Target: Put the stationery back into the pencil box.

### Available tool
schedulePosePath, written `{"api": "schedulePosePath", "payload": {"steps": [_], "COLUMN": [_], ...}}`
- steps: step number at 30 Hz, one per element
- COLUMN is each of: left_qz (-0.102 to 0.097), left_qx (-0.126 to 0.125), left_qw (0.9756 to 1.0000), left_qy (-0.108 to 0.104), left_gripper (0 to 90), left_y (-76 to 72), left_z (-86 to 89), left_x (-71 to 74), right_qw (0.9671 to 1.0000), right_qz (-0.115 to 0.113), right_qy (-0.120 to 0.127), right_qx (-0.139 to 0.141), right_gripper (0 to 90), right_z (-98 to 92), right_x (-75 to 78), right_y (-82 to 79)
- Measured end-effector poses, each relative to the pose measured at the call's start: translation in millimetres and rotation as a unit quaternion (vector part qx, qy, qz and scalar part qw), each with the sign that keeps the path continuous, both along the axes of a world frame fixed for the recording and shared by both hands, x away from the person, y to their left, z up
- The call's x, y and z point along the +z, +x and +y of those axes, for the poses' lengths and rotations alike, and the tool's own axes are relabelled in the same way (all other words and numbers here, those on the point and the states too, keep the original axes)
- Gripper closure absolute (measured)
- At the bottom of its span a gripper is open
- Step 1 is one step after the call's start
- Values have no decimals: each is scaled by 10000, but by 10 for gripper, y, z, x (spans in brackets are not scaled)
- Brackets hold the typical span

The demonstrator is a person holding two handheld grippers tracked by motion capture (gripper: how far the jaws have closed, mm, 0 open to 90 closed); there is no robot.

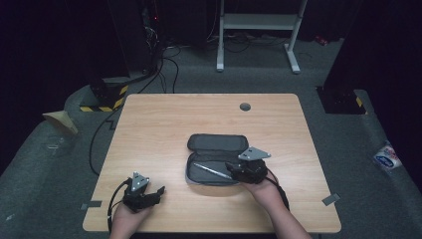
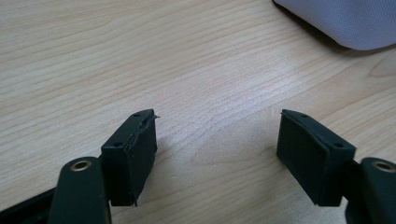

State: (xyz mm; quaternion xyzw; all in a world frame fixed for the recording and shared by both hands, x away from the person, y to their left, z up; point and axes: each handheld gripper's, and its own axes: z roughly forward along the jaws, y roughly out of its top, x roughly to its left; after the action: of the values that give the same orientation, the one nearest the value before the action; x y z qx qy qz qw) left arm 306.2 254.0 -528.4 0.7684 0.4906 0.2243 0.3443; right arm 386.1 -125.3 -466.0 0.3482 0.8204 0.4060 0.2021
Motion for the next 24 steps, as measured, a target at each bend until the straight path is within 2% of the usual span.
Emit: {"api": "schedulePosePath", "payload": {"steps": [7, 10, 14, 24], "left_qz": [-1, 1, -7, -8], "left_qx": [-1, 0, 12, 14], "left_qw": [10000, 10000, 10000, 10000], "left_qy": [1, 0, -12, -14], "left_gripper": [287, 287, 287, 287], "left_y": [0, 0, 0, 0], "left_z": [0, 0, -2, -3], "left_x": [0, 0, -1, -1], "right_qw": [9992, 9983, 9969, 9902], "right_qz": [42, -19, 9, 115], "right_qy": [47, 11, 31, -3], "right_qx": [-398, -580, -786, -1392], "right_gripper": [251, 232, 225, 218], "right_z": [-223, -327, -484, -984], "right_x": [-22, -28, -34, -135], "right_y": [15, 13, 13, -10]}}
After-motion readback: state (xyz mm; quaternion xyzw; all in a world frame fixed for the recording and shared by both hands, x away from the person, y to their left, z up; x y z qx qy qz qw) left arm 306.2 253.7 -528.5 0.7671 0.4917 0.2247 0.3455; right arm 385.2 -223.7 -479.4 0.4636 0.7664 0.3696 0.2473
